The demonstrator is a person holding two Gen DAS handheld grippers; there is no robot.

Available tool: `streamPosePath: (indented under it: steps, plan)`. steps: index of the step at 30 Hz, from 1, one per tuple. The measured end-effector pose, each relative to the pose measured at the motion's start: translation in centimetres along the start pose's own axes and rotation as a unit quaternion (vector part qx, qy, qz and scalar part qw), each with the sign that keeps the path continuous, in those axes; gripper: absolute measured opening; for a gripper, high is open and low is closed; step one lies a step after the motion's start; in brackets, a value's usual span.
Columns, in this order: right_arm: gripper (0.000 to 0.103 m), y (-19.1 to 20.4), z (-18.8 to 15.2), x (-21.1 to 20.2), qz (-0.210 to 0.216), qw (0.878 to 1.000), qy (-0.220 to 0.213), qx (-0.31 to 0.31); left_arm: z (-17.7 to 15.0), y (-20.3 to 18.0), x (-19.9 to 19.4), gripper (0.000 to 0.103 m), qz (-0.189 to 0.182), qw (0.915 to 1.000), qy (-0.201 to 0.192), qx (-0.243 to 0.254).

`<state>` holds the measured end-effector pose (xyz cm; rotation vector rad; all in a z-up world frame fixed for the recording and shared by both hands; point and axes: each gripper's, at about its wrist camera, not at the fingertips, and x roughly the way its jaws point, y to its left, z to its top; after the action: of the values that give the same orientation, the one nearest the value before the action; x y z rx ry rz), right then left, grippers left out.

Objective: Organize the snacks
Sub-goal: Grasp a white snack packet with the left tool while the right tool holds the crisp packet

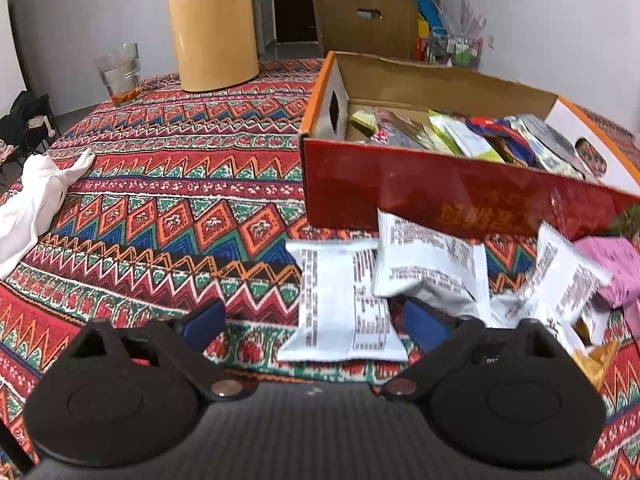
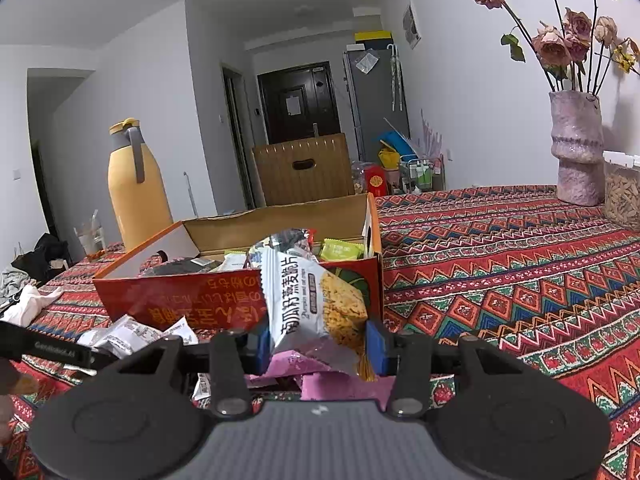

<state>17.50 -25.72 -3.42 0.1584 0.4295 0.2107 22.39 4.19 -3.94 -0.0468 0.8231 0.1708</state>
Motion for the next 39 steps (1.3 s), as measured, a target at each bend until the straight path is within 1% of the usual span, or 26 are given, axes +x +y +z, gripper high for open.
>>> streamPosePath:
  steps: [1, 2, 5, 7, 9, 11, 14, 17, 23, 28, 39]
  plan:
    - [0.045, 0.0, 0.0, 0.1, 0.0, 1.0, 0.001, 0.0, 0.0, 0.1, 0.2, 0.089, -0.002, 1.0, -0.002, -0.002]
    - [0.045, 0.0, 0.0, 0.0, 0.0, 1.0, 0.001, -0.001, 0.0, 0.2, 0.3, 0.083, -0.002, 1.0, -0.005, -0.004]
    - [0.045, 0.2, 0.0, 0.2, 0.0, 1.0, 0.002, -0.001, -0.3, 0.1, 0.3, 0.077, -0.007, 0.9997, -0.023, -0.004]
    - [0.045, 0.2, 0.0, 0.3, -0.001, 1.0, 0.004, -0.002, -0.3, 0.1, 0.1, 0.069, -0.013, 0.9995, -0.028, -0.004]
    - [0.045, 0.3, 0.0, 0.4, -0.002, 1.0, 0.006, -0.003, -0.3, 0.0, 0.0, 0.052, -0.019, 0.9993, -0.032, -0.003]
    - [0.045, 0.3, 0.0, 0.5, -0.003, 1.0, 0.008, -0.003, -0.5, -0.2, -0.3, 0.043, -0.025, 0.999, -0.038, 0.003]
    - [0.045, 0.4, -0.1, 0.6, -0.004, 1.0, 0.009, -0.004, -0.7, -0.4, -0.6, 0.041, -0.027, 0.9986, -0.045, 0.008]
    - [0.045, 0.4, -0.1, 0.7, -0.003, 1.0, 0.008, -0.004, -0.7, -0.1, -0.9, 0.041, -0.028, 0.9982, -0.052, 0.001]
    - [0.045, 0.2, -0.2, 0.6, -0.001, 1.0, 0.003, 0.0, -0.7, 0.5, -2.7, 0.041, -0.029, 0.9959, -0.085, -0.008]
    - [0.045, 0.2, -0.3, 0.5, -0.001, 1.0, -0.001, -0.002, -0.5, 1.1, -4.2, 0.041, -0.034, 0.9943, -0.1, -0.017]
    - [0.045, 0.8, 0.3, -0.5, -0.009, 1.0, -0.017, -0.014, 0.3, 0.4, -8.1, 0.041, -0.054, 0.989, -0.138, -0.003]
